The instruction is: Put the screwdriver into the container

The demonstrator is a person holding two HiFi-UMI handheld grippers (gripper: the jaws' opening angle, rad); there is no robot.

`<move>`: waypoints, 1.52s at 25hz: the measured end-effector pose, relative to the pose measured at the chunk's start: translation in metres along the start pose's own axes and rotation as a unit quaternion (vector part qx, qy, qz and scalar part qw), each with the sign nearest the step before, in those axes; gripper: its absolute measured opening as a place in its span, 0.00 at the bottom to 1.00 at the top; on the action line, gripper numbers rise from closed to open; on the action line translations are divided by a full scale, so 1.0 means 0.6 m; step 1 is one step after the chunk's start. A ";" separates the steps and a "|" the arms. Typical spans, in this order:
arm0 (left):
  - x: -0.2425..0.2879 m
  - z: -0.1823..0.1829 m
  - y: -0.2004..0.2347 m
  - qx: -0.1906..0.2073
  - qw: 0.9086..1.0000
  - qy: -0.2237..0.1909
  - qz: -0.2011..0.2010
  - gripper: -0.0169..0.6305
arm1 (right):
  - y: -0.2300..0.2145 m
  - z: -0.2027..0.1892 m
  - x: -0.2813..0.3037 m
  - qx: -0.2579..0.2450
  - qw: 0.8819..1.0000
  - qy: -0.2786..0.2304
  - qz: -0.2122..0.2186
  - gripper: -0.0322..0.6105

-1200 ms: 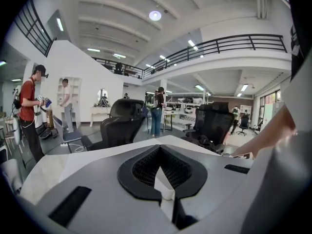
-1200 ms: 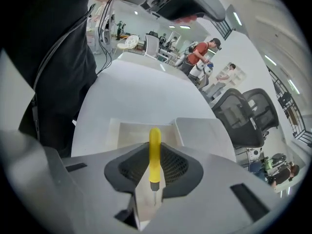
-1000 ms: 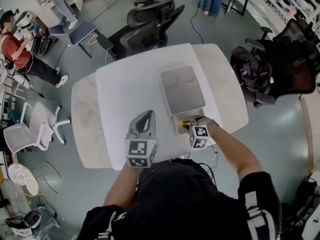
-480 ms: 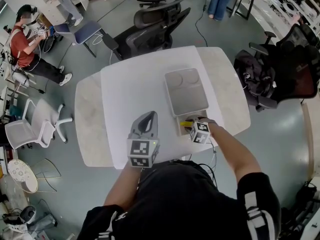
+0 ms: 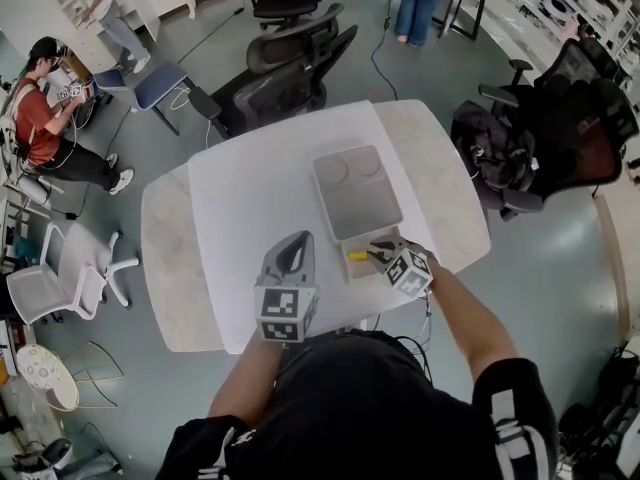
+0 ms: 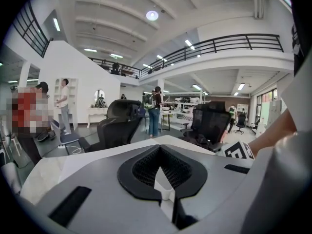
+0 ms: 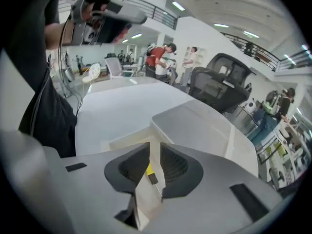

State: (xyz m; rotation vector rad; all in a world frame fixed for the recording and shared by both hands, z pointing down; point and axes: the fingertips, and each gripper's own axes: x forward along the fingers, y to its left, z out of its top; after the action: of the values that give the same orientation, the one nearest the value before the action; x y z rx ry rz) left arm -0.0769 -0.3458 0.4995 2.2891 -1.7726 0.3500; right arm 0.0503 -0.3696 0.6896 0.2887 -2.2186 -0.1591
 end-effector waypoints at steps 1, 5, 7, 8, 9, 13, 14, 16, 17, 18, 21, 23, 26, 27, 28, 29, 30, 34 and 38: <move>0.005 0.002 -0.003 0.002 1.000 -0.001 -0.004 0.04 | -0.012 0.008 -0.015 0.023 0.999 -0.018 -0.017 0.14; 0.025 0.011 -0.018 0.006 1.000 -0.008 -0.017 0.04 | -0.053 0.047 -0.089 0.119 0.984 -0.105 -0.083 0.08; 0.034 0.022 -0.028 0.011 1.000 -0.016 -0.023 0.04 | -0.075 0.061 -0.132 0.167 0.968 -0.146 -0.118 0.07; 0.037 0.029 -0.034 0.016 0.999 -0.020 -0.027 0.04 | -0.088 0.065 -0.155 0.188 0.958 -0.167 -0.139 0.07; 0.040 0.036 -0.041 0.021 0.999 -0.025 -0.031 0.04 | -0.101 0.069 -0.178 0.209 0.946 -0.185 -0.162 0.07; 0.055 0.060 -0.059 0.029 0.998 -0.042 -0.048 0.04 | -0.147 0.081 -0.268 0.249 0.905 -0.234 -0.254 0.07; 0.059 0.064 -0.064 0.028 0.997 -0.042 -0.054 0.04 | -0.156 0.085 -0.288 0.244 0.898 -0.240 -0.277 0.07; 0.070 0.072 -0.073 0.021 0.997 -0.043 -0.066 0.04 | -0.171 0.091 -0.327 0.229 0.884 -0.248 -0.324 0.07; 0.075 0.076 -0.077 0.016 0.996 -0.045 -0.072 0.04 | -0.177 0.095 -0.346 0.229 0.873 -0.256 -0.346 0.07; 0.079 0.080 -0.081 0.012 0.996 -0.047 -0.078 0.04 | -0.183 0.099 -0.366 0.233 0.861 -0.263 -0.367 0.07; 0.088 0.093 -0.093 0.007 0.994 -0.049 -0.095 0.04 | -0.193 0.107 -0.426 0.259 0.819 -0.278 -0.431 0.07; 0.093 0.103 -0.100 0.008 0.993 -0.053 -0.103 0.04 | -0.194 0.109 -0.452 0.261 0.796 -0.293 -0.461 0.07; 0.102 0.112 -0.107 0.015 0.992 -0.059 -0.111 0.04 | -0.191 0.105 -0.458 0.268 0.784 -0.298 -0.474 0.07; 0.105 0.113 -0.108 0.017 0.992 -0.060 -0.112 0.04 | -0.190 0.104 -0.454 0.273 0.783 -0.298 -0.472 0.07; 0.108 0.114 -0.108 0.019 0.992 -0.061 -0.113 0.04 | -0.189 0.104 -0.448 0.275 0.784 -0.302 -0.468 0.07; 0.110 0.115 -0.107 0.021 0.991 -0.061 -0.114 0.04 | -0.189 0.106 -0.443 0.275 0.784 -0.305 -0.465 0.07; 0.111 0.117 -0.106 0.022 0.991 -0.062 -0.115 0.04 | -0.188 0.109 -0.441 0.274 0.784 -0.307 -0.465 0.07; 0.109 0.126 -0.104 0.026 0.990 -0.067 -0.120 0.04 | -0.190 0.118 -0.441 0.266 0.786 -0.291 -0.476 0.07; 0.113 0.121 -0.097 0.026 0.990 -0.067 -0.120 0.04 | -0.191 0.119 -0.434 0.267 0.784 -0.293 -0.477 0.07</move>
State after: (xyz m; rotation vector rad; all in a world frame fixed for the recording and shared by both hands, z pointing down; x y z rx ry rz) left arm -0.0005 -0.4168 0.4507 2.5839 -1.5353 0.2055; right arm 0.1667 -0.4108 0.4235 1.9041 -2.4476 -0.1654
